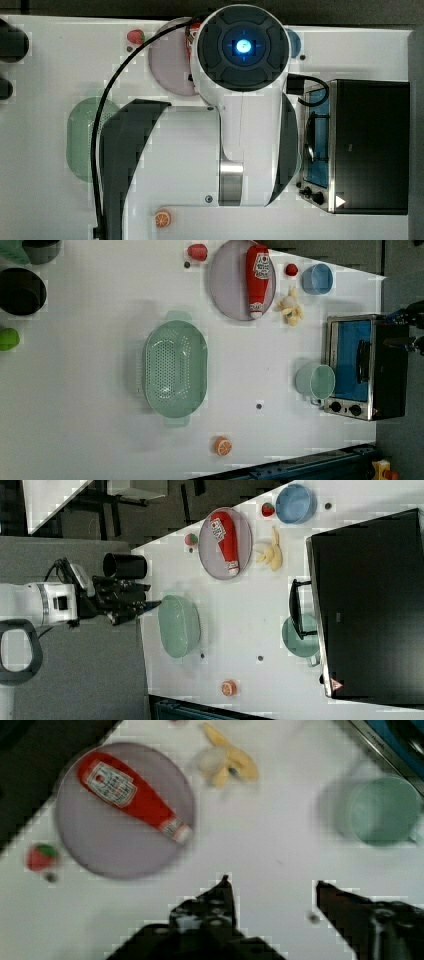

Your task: Drag strainer left to right.

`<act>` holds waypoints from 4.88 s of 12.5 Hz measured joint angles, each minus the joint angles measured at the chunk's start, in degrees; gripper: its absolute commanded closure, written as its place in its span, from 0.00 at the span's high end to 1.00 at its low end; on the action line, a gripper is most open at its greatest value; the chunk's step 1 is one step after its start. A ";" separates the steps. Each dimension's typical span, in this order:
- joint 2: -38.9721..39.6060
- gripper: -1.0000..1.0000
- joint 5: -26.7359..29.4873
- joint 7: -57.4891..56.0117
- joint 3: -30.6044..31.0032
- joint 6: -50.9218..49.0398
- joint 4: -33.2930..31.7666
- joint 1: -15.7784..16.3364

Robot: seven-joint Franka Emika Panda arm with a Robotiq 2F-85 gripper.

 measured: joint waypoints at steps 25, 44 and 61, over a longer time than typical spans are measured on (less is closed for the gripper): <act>20.26 1.00 -2.65 61.32 32.52 26.19 -11.81 4.16; 34.79 1.00 -13.57 74.70 23.17 48.65 -20.59 3.24; 25.71 1.00 -11.09 61.60 13.14 51.00 -32.45 -7.29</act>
